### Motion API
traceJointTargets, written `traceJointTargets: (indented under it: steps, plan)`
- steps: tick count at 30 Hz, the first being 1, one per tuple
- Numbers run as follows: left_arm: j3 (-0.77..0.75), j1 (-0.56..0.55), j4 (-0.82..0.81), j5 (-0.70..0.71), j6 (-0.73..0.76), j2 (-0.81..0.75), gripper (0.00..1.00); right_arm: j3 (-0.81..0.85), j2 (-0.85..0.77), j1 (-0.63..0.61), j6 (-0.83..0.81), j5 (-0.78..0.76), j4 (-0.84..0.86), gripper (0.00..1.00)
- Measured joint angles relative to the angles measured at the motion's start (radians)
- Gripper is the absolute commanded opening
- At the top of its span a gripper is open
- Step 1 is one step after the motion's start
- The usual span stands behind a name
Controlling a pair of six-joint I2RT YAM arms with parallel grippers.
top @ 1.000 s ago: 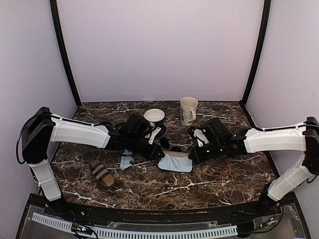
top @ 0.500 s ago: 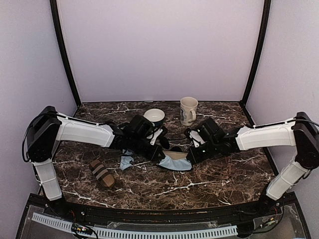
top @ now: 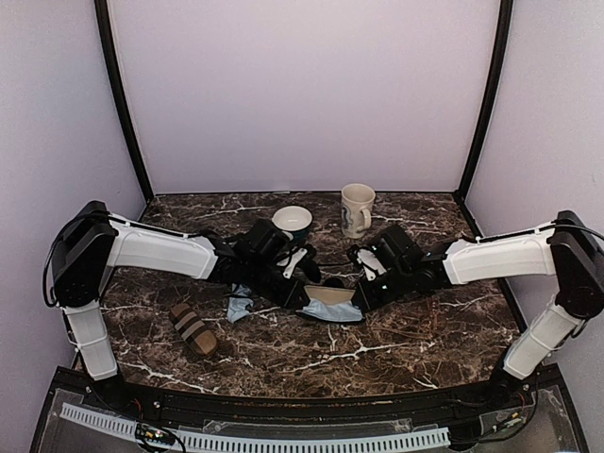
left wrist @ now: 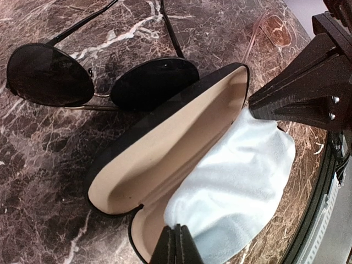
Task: Organize the sunglasses
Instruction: Fold the folded cleaning cloth into the sunglasses case.
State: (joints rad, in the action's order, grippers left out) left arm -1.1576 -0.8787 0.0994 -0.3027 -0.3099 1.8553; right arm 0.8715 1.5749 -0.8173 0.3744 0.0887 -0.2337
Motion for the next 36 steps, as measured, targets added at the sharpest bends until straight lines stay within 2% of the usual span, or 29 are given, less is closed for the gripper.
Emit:
traceJointTargets:
  steps: [36]
  plan:
    - [-0.019, 0.000, 0.024, -0.014, 0.003, 0.051, 0.00, 0.003, 0.044, 0.000, -0.018, 0.005, -0.010, 0.00]
